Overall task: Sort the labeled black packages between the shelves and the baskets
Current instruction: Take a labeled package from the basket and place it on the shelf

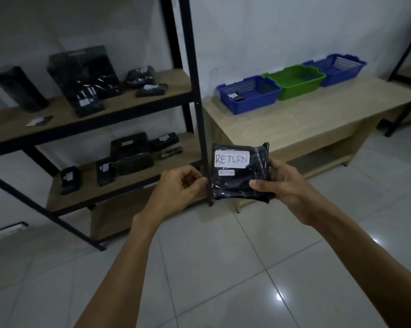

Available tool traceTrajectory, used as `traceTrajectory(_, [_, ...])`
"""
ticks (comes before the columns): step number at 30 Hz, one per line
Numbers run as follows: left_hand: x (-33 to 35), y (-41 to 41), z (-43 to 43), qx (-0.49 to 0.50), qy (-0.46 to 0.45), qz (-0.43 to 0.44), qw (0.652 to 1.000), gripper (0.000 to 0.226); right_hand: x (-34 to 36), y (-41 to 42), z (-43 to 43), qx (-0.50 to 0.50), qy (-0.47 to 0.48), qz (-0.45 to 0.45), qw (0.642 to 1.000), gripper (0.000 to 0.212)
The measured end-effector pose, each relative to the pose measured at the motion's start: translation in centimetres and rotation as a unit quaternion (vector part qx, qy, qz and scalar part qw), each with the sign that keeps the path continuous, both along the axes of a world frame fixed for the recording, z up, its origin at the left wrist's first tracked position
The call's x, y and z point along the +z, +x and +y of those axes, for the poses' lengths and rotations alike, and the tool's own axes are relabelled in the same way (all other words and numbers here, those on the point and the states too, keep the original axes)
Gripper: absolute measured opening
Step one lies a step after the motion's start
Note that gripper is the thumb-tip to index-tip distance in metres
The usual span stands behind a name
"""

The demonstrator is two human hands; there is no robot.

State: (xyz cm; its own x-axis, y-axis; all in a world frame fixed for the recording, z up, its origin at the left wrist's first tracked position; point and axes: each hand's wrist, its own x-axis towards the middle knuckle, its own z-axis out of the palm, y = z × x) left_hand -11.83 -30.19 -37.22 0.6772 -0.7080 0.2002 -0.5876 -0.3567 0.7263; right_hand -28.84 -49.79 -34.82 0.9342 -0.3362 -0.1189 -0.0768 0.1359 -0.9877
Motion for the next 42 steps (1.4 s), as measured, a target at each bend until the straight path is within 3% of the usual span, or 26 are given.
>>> traceTrajectory(8, [-1.9, 2.4, -12.1, -0.052, 0.038, 0.027, 0.998, 0.009, -2.1, 1.0, -11.7, -0.038, 0.004, -0.001, 0.999, 0.054])
traceTrajectory(16, [-2.4, 10.2, -25.1, -0.046, 0.022, 0.045, 0.998, 0.007, -3.5, 7.9, -23.2, -0.092, 0.027, 0.012, 0.995, 0.047])
traceTrajectory(23, [-2.8, 17.3, -34.0, -0.024, 0.038, 0.043, 0.998, 0.012, -4.4, 14.9, -32.5, -0.112, 0.059, 0.011, 0.992, 0.056])
traceTrajectory(42, [-7.7, 28.9, -55.6, 0.127, 0.026, 0.073, 0.989, 0.009, -7.7, 33.4, -58.0, 0.025, -0.020, 0.089, 0.996, 0.035])
